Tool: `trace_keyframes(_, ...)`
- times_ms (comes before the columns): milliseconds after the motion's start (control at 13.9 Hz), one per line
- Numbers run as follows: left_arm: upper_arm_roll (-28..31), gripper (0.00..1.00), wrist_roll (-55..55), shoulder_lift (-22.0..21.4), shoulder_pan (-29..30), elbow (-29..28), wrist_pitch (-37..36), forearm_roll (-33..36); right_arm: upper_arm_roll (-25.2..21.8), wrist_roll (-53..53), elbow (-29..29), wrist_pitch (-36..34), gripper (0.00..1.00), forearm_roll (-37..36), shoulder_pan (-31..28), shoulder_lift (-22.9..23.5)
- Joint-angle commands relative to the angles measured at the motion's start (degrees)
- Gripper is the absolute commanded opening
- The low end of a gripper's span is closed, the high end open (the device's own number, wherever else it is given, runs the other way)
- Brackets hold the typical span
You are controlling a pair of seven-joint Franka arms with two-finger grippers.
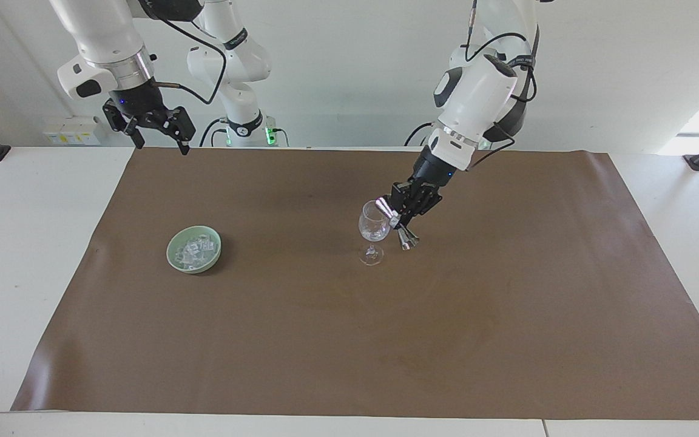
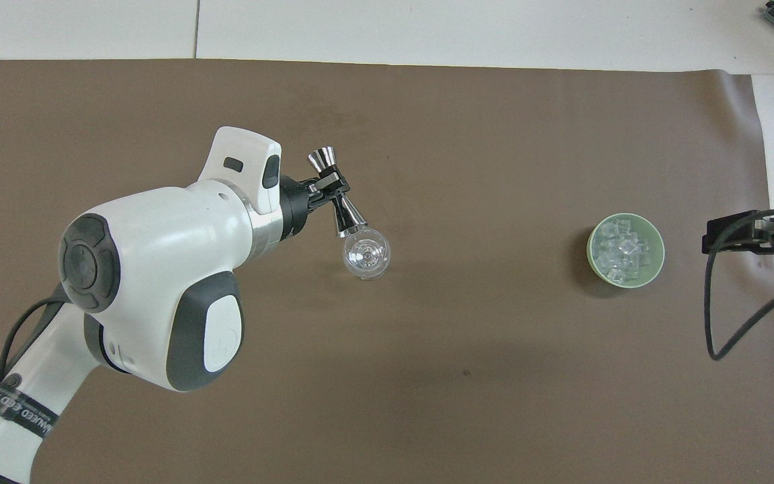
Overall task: Pour wine and add ice with both arms
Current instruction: 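Tilt the jigger over the wine glass with the left gripper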
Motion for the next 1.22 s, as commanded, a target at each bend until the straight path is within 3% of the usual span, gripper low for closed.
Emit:
trace_keyframes(0, 0.9, 0.0, -0.02, -2.15, -1.42, -2.42, 1.26, 3.54, -0.15, -1.77, -1.39, -0.11, 1.0, 0.99, -0.08, -1.34)
trace_keyframes(717, 0.9, 0.0, -0.37, -2.16, -2.38, -2.86, 3.1, 10.4, -0.15, -1.77, -1.39, -0.11, 1.0, 0.99, -0.08, -1.34)
trace_keyframes(1147, 0.82, 0.0, -0.72, -2.15, -2.38, -3.21, 5.39, 10.58, -0.15, -1.77, -1.39, -0.11, 1.0, 0.99, -0.08, -1.34)
